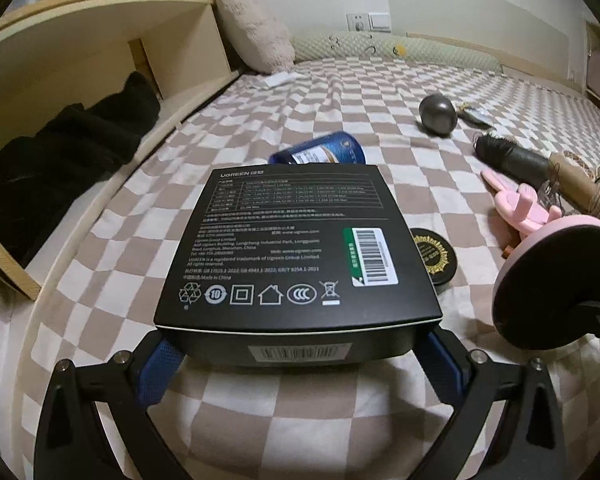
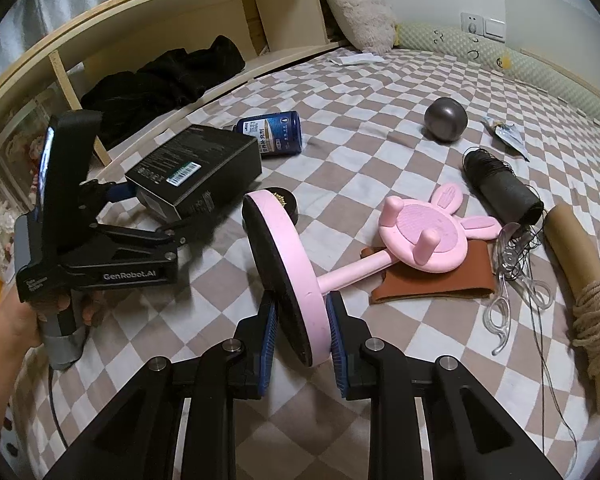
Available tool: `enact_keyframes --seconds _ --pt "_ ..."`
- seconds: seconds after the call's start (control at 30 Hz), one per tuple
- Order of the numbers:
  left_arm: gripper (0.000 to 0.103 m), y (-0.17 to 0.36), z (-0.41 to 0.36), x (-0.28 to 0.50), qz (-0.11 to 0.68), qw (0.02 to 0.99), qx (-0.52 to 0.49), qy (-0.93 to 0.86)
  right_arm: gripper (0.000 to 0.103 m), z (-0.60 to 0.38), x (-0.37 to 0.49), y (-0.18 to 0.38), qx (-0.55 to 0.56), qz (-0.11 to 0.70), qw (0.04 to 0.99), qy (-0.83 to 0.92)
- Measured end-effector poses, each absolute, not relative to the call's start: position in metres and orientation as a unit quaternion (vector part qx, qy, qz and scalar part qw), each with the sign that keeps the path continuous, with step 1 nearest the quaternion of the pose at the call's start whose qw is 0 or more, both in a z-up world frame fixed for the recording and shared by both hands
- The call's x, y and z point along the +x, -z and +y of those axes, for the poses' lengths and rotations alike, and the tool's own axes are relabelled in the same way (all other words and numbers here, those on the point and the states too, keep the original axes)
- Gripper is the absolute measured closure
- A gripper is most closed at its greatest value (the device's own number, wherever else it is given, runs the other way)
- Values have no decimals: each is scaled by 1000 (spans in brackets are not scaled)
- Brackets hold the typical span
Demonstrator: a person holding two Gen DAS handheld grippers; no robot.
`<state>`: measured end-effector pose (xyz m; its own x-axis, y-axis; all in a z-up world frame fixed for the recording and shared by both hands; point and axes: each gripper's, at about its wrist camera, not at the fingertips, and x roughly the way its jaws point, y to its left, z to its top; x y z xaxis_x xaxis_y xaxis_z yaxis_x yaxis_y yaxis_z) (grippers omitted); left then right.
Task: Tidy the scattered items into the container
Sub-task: 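Lift the black box with the left tool while the right tool carries the pink mirror to the bin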
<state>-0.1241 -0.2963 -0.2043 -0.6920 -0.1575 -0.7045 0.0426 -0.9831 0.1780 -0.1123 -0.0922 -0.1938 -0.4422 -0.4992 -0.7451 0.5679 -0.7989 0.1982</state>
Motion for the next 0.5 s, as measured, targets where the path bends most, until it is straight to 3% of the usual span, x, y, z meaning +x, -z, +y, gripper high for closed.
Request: enact_keyframes --seconds 0.5 --pt "1 160 -267 -60 -38 37 354 934 80 -68 -72 158 400 55 317 858"
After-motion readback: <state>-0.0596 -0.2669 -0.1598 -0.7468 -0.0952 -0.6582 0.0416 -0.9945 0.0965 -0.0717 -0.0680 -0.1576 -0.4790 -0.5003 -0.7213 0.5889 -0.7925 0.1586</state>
